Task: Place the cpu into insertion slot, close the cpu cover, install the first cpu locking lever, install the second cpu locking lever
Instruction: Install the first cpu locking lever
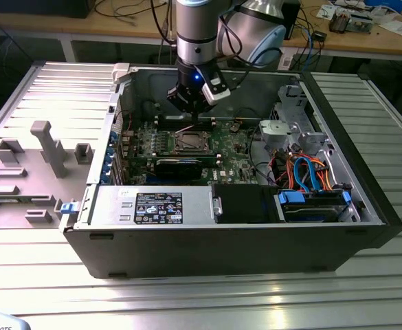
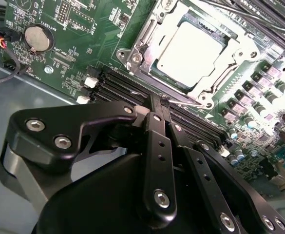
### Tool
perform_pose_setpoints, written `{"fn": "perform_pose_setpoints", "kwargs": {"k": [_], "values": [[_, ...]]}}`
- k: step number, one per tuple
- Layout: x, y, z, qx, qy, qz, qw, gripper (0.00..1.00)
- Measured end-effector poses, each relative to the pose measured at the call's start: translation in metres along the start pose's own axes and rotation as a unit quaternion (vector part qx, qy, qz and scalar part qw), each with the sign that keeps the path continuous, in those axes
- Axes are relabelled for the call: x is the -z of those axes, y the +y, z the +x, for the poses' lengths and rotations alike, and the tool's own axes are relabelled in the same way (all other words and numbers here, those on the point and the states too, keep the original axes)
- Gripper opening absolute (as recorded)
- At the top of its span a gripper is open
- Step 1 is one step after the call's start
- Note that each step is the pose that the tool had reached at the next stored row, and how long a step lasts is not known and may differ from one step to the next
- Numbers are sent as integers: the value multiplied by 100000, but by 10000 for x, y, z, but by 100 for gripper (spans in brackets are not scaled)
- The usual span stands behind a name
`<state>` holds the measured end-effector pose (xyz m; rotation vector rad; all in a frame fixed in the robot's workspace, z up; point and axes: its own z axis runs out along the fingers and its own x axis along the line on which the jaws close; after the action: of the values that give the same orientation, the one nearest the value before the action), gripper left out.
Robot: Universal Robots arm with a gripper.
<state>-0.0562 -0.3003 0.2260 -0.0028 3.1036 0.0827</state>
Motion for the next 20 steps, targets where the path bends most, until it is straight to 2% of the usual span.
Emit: {"fn": "perform_pose_setpoints", "kwargs": {"k": [8, 20], "values": [[-45, -2, -51, 8, -13, 5, 100000, 11], [-147, -8, -83, 5, -26, 14, 100000, 11]]}}
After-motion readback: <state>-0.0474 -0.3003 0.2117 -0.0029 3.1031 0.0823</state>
